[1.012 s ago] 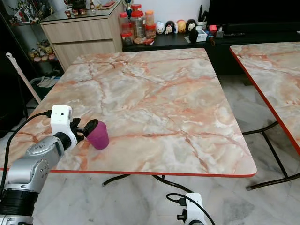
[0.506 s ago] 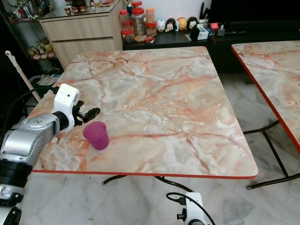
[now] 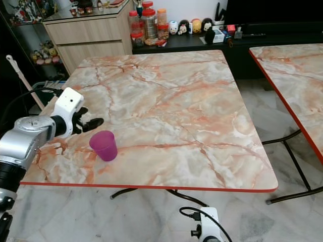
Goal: Setting the table
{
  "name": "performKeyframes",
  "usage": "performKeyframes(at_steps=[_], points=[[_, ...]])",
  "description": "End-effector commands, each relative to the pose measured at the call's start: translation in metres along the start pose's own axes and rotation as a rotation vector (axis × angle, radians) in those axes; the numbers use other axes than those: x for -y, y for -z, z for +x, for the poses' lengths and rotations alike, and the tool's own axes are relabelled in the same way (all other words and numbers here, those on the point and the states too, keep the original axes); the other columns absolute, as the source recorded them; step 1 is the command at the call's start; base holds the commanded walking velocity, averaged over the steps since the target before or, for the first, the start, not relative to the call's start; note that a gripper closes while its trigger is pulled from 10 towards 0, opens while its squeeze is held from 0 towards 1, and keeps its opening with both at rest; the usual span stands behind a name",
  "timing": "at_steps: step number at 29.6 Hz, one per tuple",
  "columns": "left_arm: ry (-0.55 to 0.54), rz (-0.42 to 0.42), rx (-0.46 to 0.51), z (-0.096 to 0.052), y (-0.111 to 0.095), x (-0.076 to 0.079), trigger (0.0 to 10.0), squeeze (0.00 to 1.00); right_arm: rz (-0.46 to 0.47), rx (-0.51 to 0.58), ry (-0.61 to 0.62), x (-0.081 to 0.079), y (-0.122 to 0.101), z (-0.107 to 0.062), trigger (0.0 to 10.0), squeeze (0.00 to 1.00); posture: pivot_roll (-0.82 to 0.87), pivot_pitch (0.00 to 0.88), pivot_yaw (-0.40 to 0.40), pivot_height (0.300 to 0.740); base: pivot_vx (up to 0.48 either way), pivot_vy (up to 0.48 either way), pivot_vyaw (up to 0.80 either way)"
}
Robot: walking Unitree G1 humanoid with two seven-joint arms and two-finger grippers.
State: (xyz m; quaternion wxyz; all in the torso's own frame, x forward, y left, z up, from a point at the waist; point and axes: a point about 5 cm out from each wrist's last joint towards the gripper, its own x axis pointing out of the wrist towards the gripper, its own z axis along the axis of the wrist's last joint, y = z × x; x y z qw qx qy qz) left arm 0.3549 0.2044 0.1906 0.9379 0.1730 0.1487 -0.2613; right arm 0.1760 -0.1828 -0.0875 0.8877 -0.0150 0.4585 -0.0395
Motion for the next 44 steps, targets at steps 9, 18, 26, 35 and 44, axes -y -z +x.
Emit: performKeyframes(at_steps=[9,18,26,35,44], points=[[0.042,0.014,-0.071,-0.005,0.023,0.010,10.0,0.00,0.010,0.002,-0.008,-0.004,-0.002,0.000,10.0,0.00,0.03,0.000,0.091,0.740,0.000,0.000,0.00],[0.064,0.001,-0.080,-0.004,0.029,0.017,10.0,0.00,0.009,0.000,-0.005,-0.003,-0.001,0.000,10.0,0.00,0.02,0.000,0.089,0.740,0.000,0.000,0.00],[0.095,0.007,-0.088,-0.005,0.031,0.022,10.0,0.00,0.006,0.002,-0.005,-0.002,-0.001,0.000,10.0,0.00,0.02,0.000,0.089,0.740,0.000,0.000,0.00],[0.110,0.013,-0.103,-0.002,0.035,0.028,9.0,0.00,0.002,0.003,-0.006,-0.002,-0.002,0.001,10.0,0.00,0.02,0.000,0.086,0.740,0.000,0.000,0.00],[0.116,0.008,-0.132,0.004,0.042,0.036,6.9,0.00,0.003,0.001,-0.005,-0.002,-0.001,0.000,10.0,0.00,0.02,0.000,0.089,0.740,0.000,0.000,0.00]])
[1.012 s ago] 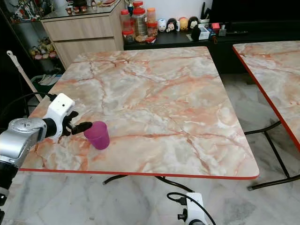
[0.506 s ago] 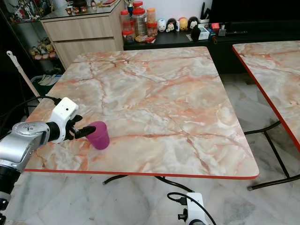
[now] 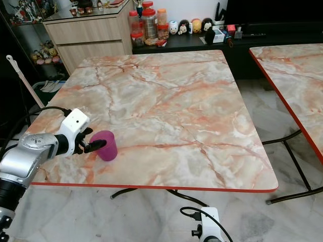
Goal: Setting the table
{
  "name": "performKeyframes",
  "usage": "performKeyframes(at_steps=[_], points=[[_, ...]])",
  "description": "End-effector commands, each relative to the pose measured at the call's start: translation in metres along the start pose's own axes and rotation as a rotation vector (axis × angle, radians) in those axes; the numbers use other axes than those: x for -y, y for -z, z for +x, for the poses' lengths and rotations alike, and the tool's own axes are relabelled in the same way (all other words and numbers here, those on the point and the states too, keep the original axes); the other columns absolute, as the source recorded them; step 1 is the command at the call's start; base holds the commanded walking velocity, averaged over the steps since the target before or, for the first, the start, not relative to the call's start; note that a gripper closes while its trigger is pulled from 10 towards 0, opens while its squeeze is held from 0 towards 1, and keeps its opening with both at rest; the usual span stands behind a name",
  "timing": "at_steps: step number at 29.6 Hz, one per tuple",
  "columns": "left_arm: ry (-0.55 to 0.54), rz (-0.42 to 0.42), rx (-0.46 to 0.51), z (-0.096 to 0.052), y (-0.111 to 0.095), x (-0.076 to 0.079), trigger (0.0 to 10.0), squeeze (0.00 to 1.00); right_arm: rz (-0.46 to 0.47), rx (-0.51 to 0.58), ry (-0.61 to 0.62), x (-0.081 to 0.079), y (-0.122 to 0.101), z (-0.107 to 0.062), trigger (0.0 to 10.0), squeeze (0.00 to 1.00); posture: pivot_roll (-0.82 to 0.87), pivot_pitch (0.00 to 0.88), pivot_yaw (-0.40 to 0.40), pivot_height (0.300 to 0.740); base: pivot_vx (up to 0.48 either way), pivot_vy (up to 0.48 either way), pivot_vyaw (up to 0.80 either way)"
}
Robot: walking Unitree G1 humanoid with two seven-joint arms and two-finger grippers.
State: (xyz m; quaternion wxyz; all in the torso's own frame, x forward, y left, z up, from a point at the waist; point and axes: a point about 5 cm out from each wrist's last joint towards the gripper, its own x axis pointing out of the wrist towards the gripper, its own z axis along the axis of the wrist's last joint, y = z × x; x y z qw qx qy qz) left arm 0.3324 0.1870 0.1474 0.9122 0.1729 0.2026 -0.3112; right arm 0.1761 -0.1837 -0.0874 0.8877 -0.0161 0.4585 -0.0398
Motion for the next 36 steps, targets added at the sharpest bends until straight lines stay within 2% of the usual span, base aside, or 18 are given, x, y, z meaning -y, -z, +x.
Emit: performKeyframes(at_steps=[1,3,6,7,8,11,12,13,14,15,36], points=[[-0.016,0.005,-0.046,0.0017,0.0074,0.0002,6.2,0.00,0.005,0.000,-0.006,-0.0031,-0.0006,0.0002,10.0,0.00,0.02,0.000,0.089,0.740,0.000,0.000,0.00],[-0.026,-0.002,-0.047,0.0041,0.0079,0.0008,5.4,0.00,0.005,0.000,-0.007,-0.0032,-0.0005,0.0002,10.0,0.00,0.02,0.000,0.089,0.740,0.000,0.000,0.00],[-0.031,-0.003,-0.044,0.0044,0.0071,0.0001,5.1,0.00,0.006,0.000,-0.006,-0.0031,-0.0004,0.0002,10.0,0.00,0.02,0.000,0.089,0.740,0.000,0.000,0.00],[-0.038,-0.006,-0.042,0.0043,0.0063,-0.0011,5.1,0.00,0.006,0.000,-0.006,-0.0030,-0.0005,0.0002,10.0,0.00,0.02,0.000,0.089,0.740,0.000,0.000,0.00],[-0.051,-0.011,-0.037,0.0037,0.0047,-0.0035,5.8,0.00,0.006,0.000,-0.005,-0.0025,-0.0005,0.0002,10.0,0.00,0.02,0.000,0.089,0.740,0.000,0.000,0.00],[-0.053,-0.014,-0.034,0.0034,0.0043,-0.0041,5.7,0.00,0.006,-0.001,-0.005,-0.0024,-0.0004,0.0001,10.0,0.00,0.02,0.000,0.089,0.740,0.000,0.000,0.00],[-0.059,-0.020,-0.031,0.0029,0.0039,-0.0052,3.6,0.00,0.005,-0.001,-0.004,-0.0025,-0.0003,0.0001,10.0,0.00,0.02,0.000,0.089,0.740,0.000,0.000,0.00],[-0.062,-0.023,-0.031,0.0027,0.0039,-0.0056,0.4,0.00,0.005,-0.001,-0.005,-0.0026,-0.0003,0.0001,10.0,0.00,0.02,0.000,0.089,0.740,0.000,0.000,0.00],[-0.063,-0.024,-0.030,0.0026,0.0039,-0.0058,0.4,0.00,0.005,-0.001,-0.005,-0.0027,-0.0002,0.0001,10.0,0.00,0.02,0.000,0.090,0.740,0.000,0.000,0.00],[-0.063,-0.022,-0.031,0.0026,0.0040,-0.0058,0.0,0.00,0.005,-0.001,-0.006,-0.0031,-0.0002,0.0001,10.0,0.00,0.02,0.000,0.090,0.740,0.000,0.000,0.00],[-0.059,-0.015,-0.020,0.0022,0.0007,-0.0059,0.0,0.00,0.006,-0.001,-0.004,-0.0035,0.0001,0.0001,10.0,0.00,0.02,0.000,0.090,0.740,0.000,0.000,0.00]])
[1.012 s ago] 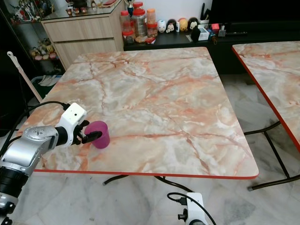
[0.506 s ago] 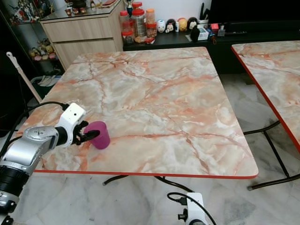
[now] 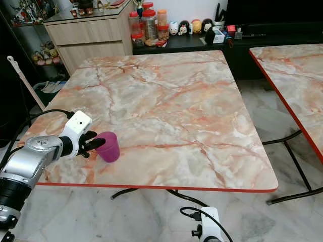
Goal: Setting the table
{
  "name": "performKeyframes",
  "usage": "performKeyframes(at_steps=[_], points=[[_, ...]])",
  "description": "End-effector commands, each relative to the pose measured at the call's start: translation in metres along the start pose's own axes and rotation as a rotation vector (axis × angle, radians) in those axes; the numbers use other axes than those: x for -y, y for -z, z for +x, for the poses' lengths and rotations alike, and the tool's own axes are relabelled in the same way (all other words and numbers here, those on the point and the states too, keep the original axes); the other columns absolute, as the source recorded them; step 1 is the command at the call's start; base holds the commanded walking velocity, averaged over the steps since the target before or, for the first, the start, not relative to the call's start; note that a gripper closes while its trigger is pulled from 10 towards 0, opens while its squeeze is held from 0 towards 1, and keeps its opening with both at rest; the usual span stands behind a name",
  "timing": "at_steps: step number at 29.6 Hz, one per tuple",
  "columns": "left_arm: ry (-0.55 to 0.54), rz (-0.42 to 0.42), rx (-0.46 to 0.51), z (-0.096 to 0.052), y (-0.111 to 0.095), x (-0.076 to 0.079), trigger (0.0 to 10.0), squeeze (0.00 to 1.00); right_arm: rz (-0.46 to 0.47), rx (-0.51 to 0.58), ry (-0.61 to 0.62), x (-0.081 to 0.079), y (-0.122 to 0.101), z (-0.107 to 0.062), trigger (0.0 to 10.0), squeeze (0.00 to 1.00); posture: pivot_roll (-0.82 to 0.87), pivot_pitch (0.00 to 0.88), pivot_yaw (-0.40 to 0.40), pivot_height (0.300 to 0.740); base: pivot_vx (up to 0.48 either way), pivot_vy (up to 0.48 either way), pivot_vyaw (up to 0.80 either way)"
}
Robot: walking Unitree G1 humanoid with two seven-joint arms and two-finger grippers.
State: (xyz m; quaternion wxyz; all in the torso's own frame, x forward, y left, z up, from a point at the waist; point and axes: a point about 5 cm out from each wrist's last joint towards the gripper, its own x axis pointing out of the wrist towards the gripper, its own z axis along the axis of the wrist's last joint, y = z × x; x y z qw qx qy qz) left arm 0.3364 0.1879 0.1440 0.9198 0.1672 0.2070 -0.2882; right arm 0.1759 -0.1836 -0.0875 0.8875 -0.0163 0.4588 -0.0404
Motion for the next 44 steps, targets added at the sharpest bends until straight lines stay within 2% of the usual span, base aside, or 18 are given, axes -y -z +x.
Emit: performKeyframes(at_steps=[1,9,10,11,12,16,18,19,20,21,26,27,28,31,32,33,34,44], points=[[-0.015,0.012,-0.011,-0.0017,-0.0016,-0.0032,0.0,0.00,0.007,-0.001,-0.005,-0.0034,-0.0001,0.0001,10.0,0.00,0.02,0.000,0.090,0.740,0.000,0.000,0.00],[-0.007,0.043,-0.031,-0.0015,0.0000,-0.0018,0.0,0.00,0.007,-0.002,-0.004,-0.0030,0.0006,0.0000,10.0,0.00,0.02,0.000,0.089,0.740,0.000,0.000,0.00],[-0.007,0.044,-0.033,-0.0013,0.0005,-0.0013,1.2,0.00,0.007,-0.002,-0.004,-0.0030,0.0006,0.0000,10.0,0.00,0.02,0.000,0.088,0.740,0.000,0.000,0.00],[-0.007,0.044,-0.033,-0.0012,0.0006,-0.0012,1.2,0.00,0.007,-0.002,-0.004,-0.0030,0.0006,0.0000,10.0,0.00,0.02,0.000,0.088,0.740,0.000,0.000,0.00],[-0.010,0.046,-0.035,-0.0011,0.0007,-0.0013,10.0,0.00,0.007,-0.002,-0.004,-0.0030,0.0004,0.0000,10.0,0.00,0.02,0.000,0.088,0.740,0.000,0.000,0.00],[-0.011,0.048,-0.039,-0.0005,0.0010,-0.0014,10.0,0.00,0.007,-0.001,-0.005,-0.0031,0.0000,0.0001,10.0,0.00,0.02,0.000,0.088,0.740,0.000,0.000,0.00],[-0.005,0.081,-0.033,-0.0002,-0.0002,-0.0008,10.0,0.00,0.008,0.000,-0.005,-0.0029,-0.0003,0.0001,10.0,0.00,0.02,0.000,0.088,0.740,0.000,0.000,0.00],[-0.008,0.085,-0.033,-0.0002,-0.0002,-0.0009,10.0,0.67,0.008,0.000,-0.004,-0.0029,-0.0003,0.0001,10.0,0.00,0.02,0.000,0.088,0.740,0.000,0.000,0.00],[-0.009,0.091,-0.033,-0.0003,-0.0004,-0.0010,10.0,0.67,0.007,0.000,-0.004,-0.0029,-0.0003,0.0001,10.0,0.00,0.02,0.000,0.088,0.740,0.000,0.000,0.00],[-0.011,0.101,-0.034,-0.0006,-0.0005,-0.0013,10.0,1.00,0.008,0.000,-0.004,-0.0028,-0.0004,0.0001,10.0,0.00,0.02,0.000,0.088,0.740,0.000,0.000,0.00],[-0.024,0.093,-0.033,-0.0010,-0.0007,-0.0028,10.0,1.00,0.007,0.000,-0.004,-0.0029,-0.0005,0.0002,10.0,0.00,0.02,0.000,0.089,0.740,0.000,0.000,0.00],[-0.029,0.087,-0.037,-0.0012,-0.0004,-0.0035,10.0,0.30,0.007,0.000,-0.005,-0.0031,-0.0005,0.0002,10.0,0.00,0.02,0.000,0.089,0.740,0.000,0.000,0.00],[-0.029,0.083,-0.038,-0.0013,-0.0003,-0.0037,10.0,0.00,0.006,0.000,-0.005,-0.0031,-0.0005,0.0002,10.0,0.00,0.02,0.000,0.089,0.740,0.000,0.000,0.00],[-0.018,0.076,-0.032,-0.0011,-0.0009,-0.0028,10.0,0.00,0.007,0.000,-0.005,-0.0032,-0.0006,0.0002,10.0,0.00,0.02,0.000,0.089,0.740,0.000,0.000,0.00],[-0.015,0.077,-0.031,-0.0011,-0.0012,-0.0023,9.1,0.00,0.007,0.000,-0.005,-0.0032,-0.0006,0.0002,10.0,0.00,0.02,0.000,0.089,0.740,0.000,0.000,0.00],[-0.014,0.076,-0.030,-0.0009,-0.0014,-0.0021,1.3,0.00,0.008,0.000,-0.005,-0.0033,-0.0007,0.0002,10.0,0.00,0.02,0.000,0.090,0.740,0.000,0.000,0.00],[-0.013,0.077,-0.030,-0.0010,-0.0013,-0.0020,0.0,0.00,0.008,0.001,-0.005,-0.0035,-0.0007,0.0002,10.0,0.00,0.02,0.000,0.090,0.740,0.000,0.000,0.00],[0.002,0.083,-0.029,-0.0012,-0.0012,-0.0009,0.0,0.00,0.010,0.001,-0.005,-0.0038,-0.0011,0.0003,10.0,0.00,0.02,0.000,0.091,0.740,0.000,0.000,0.00]])
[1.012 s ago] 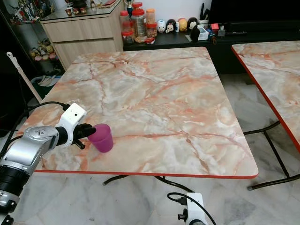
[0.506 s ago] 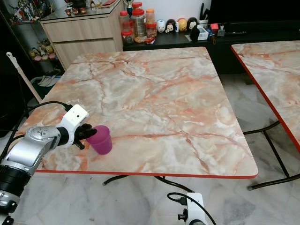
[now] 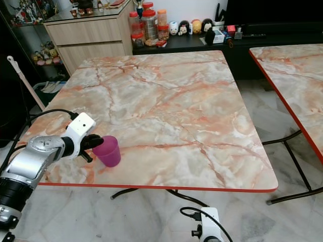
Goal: Setting the table
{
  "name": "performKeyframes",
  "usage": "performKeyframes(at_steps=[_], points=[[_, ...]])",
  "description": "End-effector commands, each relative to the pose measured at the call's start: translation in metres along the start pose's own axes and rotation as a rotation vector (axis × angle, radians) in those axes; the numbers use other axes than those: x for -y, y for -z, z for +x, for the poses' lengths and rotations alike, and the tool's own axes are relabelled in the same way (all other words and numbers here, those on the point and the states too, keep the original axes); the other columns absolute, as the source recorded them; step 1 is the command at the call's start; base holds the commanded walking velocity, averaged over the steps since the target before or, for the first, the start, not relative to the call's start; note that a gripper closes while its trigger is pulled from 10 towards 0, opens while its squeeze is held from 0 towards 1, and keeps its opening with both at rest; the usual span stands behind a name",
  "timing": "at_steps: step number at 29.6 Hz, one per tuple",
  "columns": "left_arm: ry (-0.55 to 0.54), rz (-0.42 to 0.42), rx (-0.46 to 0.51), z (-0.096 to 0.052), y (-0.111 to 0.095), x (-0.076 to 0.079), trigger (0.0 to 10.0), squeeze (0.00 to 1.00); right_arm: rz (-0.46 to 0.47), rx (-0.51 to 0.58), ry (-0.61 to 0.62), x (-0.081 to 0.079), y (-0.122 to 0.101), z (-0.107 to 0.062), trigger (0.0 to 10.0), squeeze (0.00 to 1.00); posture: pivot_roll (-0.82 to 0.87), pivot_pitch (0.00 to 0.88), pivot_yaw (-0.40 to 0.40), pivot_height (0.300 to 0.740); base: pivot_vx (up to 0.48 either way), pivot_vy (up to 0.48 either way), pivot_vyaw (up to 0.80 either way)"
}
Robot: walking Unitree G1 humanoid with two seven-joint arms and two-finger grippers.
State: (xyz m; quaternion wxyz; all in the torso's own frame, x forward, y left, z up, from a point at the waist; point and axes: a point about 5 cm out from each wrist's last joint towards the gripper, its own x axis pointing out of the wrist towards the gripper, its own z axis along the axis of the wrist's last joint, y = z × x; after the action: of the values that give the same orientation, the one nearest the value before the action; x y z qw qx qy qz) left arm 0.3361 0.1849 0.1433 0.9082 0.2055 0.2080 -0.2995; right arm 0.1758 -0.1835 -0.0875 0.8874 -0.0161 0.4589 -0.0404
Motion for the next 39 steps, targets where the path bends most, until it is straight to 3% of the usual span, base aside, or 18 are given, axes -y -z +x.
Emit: performKeyframes(at_steps=[1,5,11,13,16,17,18,19,21,25,27,30,34,39], points=[[-0.008,0.004,-0.005,-0.003,0.000,-0.003,0.0,0.00,0.010,0.001,-0.005,-0.004,-0.001,0.000,10.0,0.00,0.02,0.000,0.091,0.740,0.000,0.000,0.00],[-0.018,-0.003,0.000,-0.003,0.000,-0.004,0.0,0.00,0.011,0.001,-0.005,-0.004,-0.001,0.000,10.0,0.00,0.02,0.000,0.092,0.740,0.000,0.000,0.00],[-0.150,-0.065,0.102,-0.006,-0.009,-0.017,0.0,0.00,0.012,0.000,-0.004,-0.003,-0.001,0.000,10.0,0.00,0.02,0.000,0.092,0.740,0.000,0.000,0.00],[-0.303,-0.200,0.283,-0.015,-0.024,-0.031,0.0,0.00,0.012,0.000,-0.004,-0.003,0.000,0.000,10.0,0.00,0.02,0.000,0.093,0.740,0.000,0.000,0.00],[-0.398,-0.306,0.415,-0.023,-0.033,-0.039,0.0,0.00,0.013,0.000,-0.004,-0.003,0.000,0.000,10.0,0.00,0.02,0.000,0.092,0.740,0.000,0.000,0.00],[-0.417,-0.325,0.447,-0.025,-0.036,-0.039,0.6,0.00,0.013,0.000,-0.005,-0.003,0.000,0.000,10.0,0.00,0.02,0.000,0.092,0.740,0.000,0.000,0.00],[-0.470,-0.363,0.495,-0.029,-0.038,-0.041,7.6,0.00,0.012,-0.001,-0.005,-0.003,0.000,0.000,10.0,0.00,0.02,0.000,0.090,0.740,0.000,0.000,0.00],[-0.494,-0.383,0.528,-0.030,-0.039,-0.041,10.0,0.00,0.012,-0.001,-0.006,-0.003,0.000,0.000,10.0,0.00,0.02,0.000,0.090,0.740,0.000,0.000,0.00],[-0.558,-0.423,0.592,-0.033,-0.040,-0.040,10.0,0.00,0.011,0.001,-0.006,-0.003,0.000,0.000,10.0,0.00,0.02,0.000,0.089,0.740,0.000,0.000,0.00],[-0.572,-0.430,0.598,-0.033,-0.040,-0.040,10.0,0.00,0.011,0.001,-0.006,-0.003,0.000,0.000,10.0,0.00,0.02,0.000,0.089,0.740,0.000,0.000,0.00],[-0.744,-0.484,0.702,-0.035,-0.039,-0.031,10.0,0.00,0.008,0.000,-0.004,-0.002,0.001,0.000,10.0,0.00,0.01,0.000,0.083,0.740,0.000,0.000,0.00],[-0.737,-0.537,0.782,-0.030,-0.049,-0.018,10.0,0.00,0.003,-0.001,-0.002,0.000,0.002,0.000,10.0,0.00,0.01,0.000,0.079,0.740,0.000,0.000,0.00],[-0.734,-0.547,0.807,-0.023,-0.058,-0.007,10.0,0.00,0.001,0.001,0.002,0.002,0.001,0.000,10.0,0.00,0.00,0.000,0.078,0.740,0.000,0.000,0.00],[-0.763,-0.552,0.835,-0.021,-0.062,-0.006,10.0,0.00,-0.002,0.006,0.004,0.003,-0.001,0.000,10.0,0.00,-0.01,0.000,0.077,0.740,0.000,-0.175,0.00]])
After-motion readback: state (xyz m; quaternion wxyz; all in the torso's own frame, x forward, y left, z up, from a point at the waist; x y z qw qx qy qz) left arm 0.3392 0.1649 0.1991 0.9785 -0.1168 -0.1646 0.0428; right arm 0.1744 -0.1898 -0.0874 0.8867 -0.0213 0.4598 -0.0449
